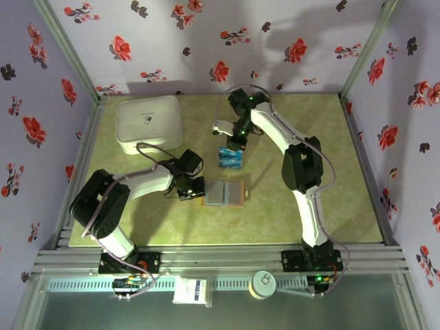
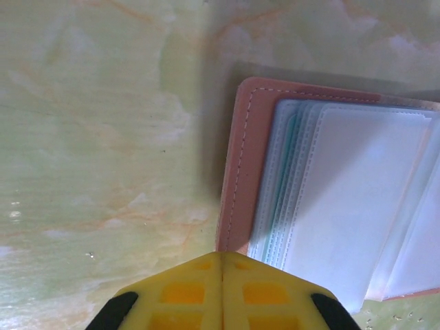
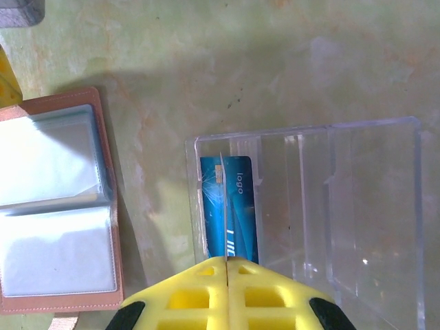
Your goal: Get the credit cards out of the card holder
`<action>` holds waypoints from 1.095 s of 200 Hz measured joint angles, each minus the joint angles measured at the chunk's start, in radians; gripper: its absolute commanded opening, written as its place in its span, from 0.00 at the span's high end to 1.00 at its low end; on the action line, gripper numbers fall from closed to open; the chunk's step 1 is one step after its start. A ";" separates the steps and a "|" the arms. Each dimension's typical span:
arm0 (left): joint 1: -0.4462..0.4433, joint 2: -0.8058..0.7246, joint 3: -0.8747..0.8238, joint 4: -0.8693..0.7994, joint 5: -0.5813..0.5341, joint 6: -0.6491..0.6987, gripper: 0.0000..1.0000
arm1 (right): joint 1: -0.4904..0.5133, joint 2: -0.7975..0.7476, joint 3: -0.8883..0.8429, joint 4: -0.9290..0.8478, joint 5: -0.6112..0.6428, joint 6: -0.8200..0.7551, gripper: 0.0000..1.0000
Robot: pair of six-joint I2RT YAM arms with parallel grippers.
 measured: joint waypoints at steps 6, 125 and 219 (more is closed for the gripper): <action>0.002 -0.003 0.000 -0.002 -0.002 0.000 0.93 | 0.000 0.005 0.001 -0.001 0.000 -0.002 1.00; 0.031 -0.045 0.011 -0.034 -0.010 0.018 0.93 | 0.000 0.037 -0.027 -0.003 0.013 0.036 0.74; 0.035 -0.049 0.023 0.000 -0.016 0.031 0.92 | 0.025 -0.310 -0.437 0.363 0.017 0.400 0.73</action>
